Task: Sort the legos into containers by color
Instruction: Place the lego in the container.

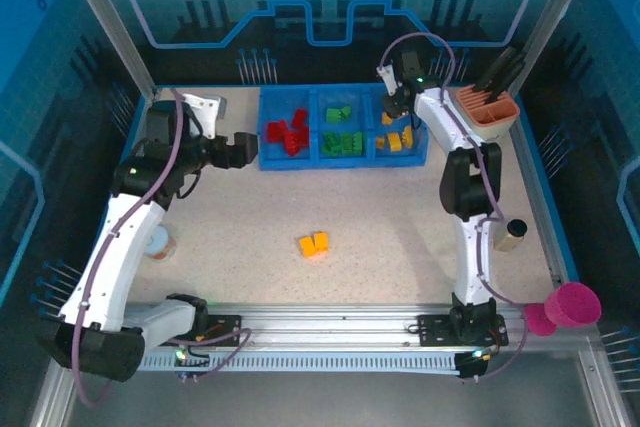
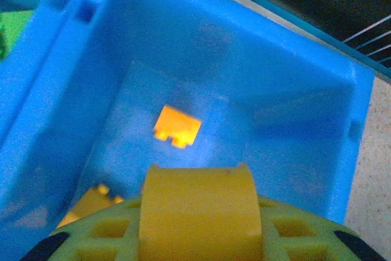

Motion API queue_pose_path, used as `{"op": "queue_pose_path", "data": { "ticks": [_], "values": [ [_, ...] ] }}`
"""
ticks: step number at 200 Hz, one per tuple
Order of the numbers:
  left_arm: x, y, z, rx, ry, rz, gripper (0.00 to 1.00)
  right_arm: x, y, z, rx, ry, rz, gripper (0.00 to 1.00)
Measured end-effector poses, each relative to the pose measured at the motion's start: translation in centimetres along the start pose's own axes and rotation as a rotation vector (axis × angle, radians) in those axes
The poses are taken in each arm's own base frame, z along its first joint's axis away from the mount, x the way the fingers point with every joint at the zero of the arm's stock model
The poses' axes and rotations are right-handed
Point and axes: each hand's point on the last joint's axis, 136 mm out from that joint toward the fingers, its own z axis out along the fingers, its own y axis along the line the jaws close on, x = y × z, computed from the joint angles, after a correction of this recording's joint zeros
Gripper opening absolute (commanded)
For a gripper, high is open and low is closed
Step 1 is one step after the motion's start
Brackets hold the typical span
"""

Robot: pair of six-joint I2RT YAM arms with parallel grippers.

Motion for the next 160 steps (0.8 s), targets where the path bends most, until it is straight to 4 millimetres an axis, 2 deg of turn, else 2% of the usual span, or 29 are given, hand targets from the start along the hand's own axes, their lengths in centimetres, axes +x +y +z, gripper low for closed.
{"op": "queue_pose_path", "data": {
  "ticks": [22,39,71,88,97,119,145,160],
  "values": [
    [-0.5,0.1,0.1,-0.003,-0.003,-0.002,0.97,0.1,-0.1,2.3,0.002,0.02,0.002,0.32],
    [-0.8,0.2,0.0,-0.004,-0.009,-0.003,0.97,0.7,0.0,3.1,-0.002,0.044,0.003,0.36],
    [-1.1,0.1,0.0,-0.003,-0.013,-0.003,0.97,0.9,0.0,3.0,-0.006,0.05,0.004,0.44],
    [-1.0,0.0,0.0,0.004,-0.011,-0.005,0.97,1.2,0.1,2.3,-0.009,0.054,-0.001,0.52],
    [-1.0,0.0,0.0,0.006,-0.011,-0.005,0.97,1.4,0.3,1.4,-0.016,0.054,-0.012,0.55],
    [-1.0,-0.1,0.0,0.012,-0.011,-0.005,0.97,1.0,0.5,-2.1,-0.034,0.032,-0.024,0.54],
    [-1.2,-0.5,-0.5,0.024,-0.023,-0.002,0.98,-0.2,1.3,-8.3,-0.039,-0.045,-0.058,0.6],
    [-1.4,-0.7,-1.1,0.03,-0.044,0.003,0.98,0.2,3.3,-12.2,-0.052,-0.088,-0.11,0.63]
  ]
}}
